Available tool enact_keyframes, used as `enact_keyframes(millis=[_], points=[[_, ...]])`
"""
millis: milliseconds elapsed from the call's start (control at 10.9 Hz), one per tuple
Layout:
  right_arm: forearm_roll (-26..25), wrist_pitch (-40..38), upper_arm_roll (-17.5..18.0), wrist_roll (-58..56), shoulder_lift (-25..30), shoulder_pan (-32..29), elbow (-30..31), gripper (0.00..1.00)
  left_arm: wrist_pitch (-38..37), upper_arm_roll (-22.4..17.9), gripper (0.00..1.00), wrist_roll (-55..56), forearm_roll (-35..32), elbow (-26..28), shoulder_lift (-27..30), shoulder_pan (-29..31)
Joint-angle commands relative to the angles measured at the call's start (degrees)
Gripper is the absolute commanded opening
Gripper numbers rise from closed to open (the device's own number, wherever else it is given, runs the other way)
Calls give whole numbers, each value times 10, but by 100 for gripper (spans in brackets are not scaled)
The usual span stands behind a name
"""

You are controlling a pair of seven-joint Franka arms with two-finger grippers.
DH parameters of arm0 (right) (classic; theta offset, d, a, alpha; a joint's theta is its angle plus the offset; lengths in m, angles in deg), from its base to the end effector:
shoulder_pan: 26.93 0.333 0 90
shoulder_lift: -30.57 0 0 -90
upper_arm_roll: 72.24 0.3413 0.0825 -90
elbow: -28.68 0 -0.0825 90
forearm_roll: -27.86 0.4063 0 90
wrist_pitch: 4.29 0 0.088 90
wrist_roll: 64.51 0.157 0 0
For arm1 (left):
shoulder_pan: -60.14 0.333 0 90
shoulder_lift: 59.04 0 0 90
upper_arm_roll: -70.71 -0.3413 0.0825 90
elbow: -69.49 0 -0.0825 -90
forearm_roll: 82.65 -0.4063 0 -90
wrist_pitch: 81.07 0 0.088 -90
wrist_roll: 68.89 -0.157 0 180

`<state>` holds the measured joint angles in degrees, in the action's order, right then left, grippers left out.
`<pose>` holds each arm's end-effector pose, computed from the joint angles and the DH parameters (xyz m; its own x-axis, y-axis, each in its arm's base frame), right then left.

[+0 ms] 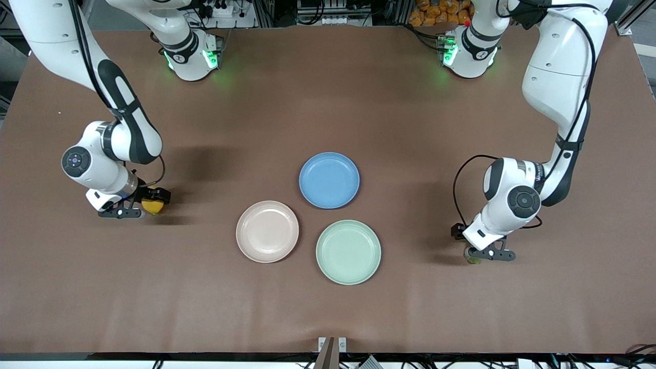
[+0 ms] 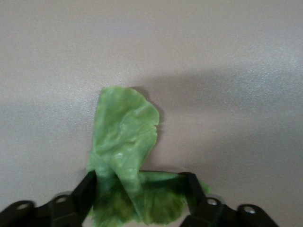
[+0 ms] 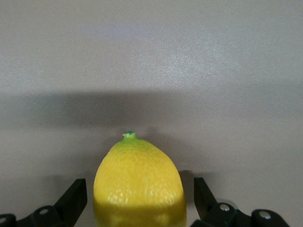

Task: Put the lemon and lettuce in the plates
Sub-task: 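Close the right gripper on the lemon while the left gripper grasps lettuce, then lift the lettuce with the left gripper and carry it over the mint plate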

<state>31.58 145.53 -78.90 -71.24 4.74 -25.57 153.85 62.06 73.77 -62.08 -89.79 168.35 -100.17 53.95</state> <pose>0.5747 -0.0567 0.1319 0.9996 -0.0205 -0.0181 -0.0202 -0.9997 0.0169 0.6994 -0.1088 0.1263 0.9901 -0.1266 0.0599 -0.1245 -0.9915 -0.0383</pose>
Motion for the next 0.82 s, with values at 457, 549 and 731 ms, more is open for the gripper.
enact_keyframes(millis=[457,549,731], points=[[8,24,1,2,-19,5,2,89,3,1,0,6,-15,-2,13,-2],[7,20,1,2,-19,5,1,75,1,2,0,2,-15,0,22,-2],[7,16,0,2,-19,3,-3,60,-2,7,0,9,-15,14,52,-11]])
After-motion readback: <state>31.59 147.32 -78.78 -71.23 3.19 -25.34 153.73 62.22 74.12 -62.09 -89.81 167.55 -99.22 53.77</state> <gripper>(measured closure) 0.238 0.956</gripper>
